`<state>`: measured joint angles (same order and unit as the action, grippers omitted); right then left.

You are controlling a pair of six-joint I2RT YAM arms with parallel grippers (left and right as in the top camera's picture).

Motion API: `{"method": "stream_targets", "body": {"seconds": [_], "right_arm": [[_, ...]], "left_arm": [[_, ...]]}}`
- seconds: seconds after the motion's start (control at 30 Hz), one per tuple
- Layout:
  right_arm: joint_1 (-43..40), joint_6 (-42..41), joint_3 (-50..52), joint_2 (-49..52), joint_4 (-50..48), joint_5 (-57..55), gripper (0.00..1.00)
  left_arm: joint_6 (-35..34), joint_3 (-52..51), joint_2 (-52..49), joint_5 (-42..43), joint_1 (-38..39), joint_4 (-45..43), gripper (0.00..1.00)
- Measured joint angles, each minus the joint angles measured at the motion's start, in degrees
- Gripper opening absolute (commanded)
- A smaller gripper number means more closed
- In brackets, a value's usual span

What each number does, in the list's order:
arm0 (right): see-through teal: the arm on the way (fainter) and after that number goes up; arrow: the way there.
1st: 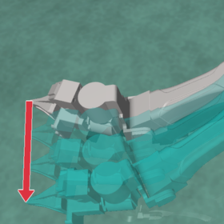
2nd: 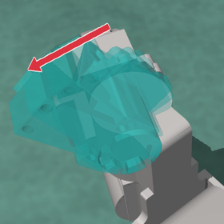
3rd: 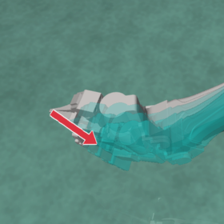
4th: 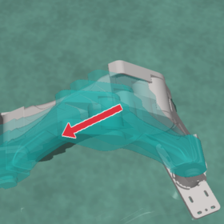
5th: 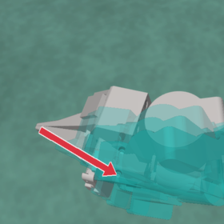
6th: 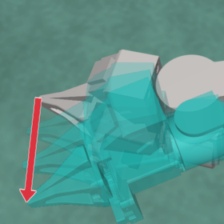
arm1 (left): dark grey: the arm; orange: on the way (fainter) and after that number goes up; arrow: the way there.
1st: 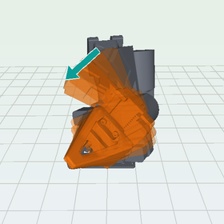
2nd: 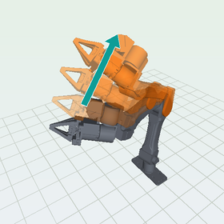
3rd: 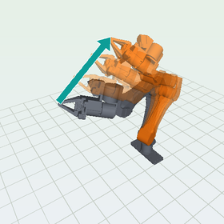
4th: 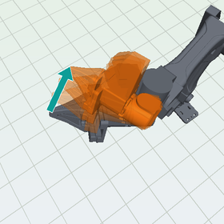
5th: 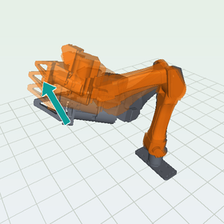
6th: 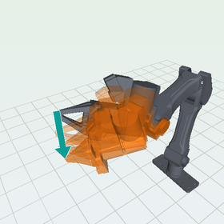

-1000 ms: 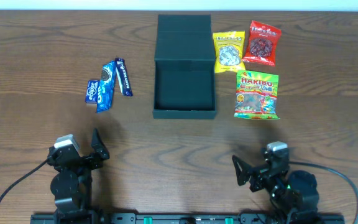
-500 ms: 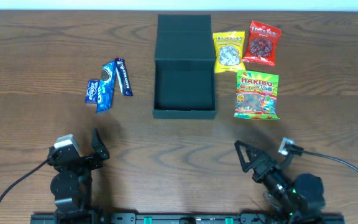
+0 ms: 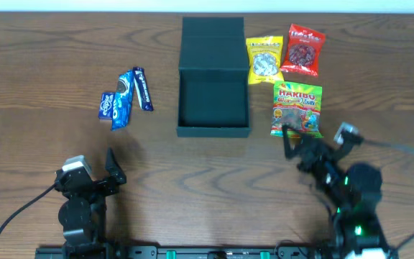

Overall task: Pack container
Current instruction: 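Reach the right gripper to the Haribo Worms bag and grasp it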

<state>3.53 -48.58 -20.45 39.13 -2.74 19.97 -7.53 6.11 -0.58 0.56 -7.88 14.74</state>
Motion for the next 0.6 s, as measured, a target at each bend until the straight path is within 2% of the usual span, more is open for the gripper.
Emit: {"method": "stream_targets", "body": {"seconds": [0.27,0.37,0.6], "right_arm": [[-2.47,14.97,-20.11,29.73,0.59,0.98,0.99],[-2.49,19.41,-27.28,39.76,4.83,0.24,0.99],[-2.49,25.24,-33.46,52.57,12.98,-7.89,0.99]], "left_arm": [[0.0,0.0,0.0,-0.13,0.0,0.0,0.95],[0.0,0.0,0.0,-0.15,0.0,-0.04,0.95],[0.0,0.0,0.0,-0.15,0.0,-0.02,0.95]]}}
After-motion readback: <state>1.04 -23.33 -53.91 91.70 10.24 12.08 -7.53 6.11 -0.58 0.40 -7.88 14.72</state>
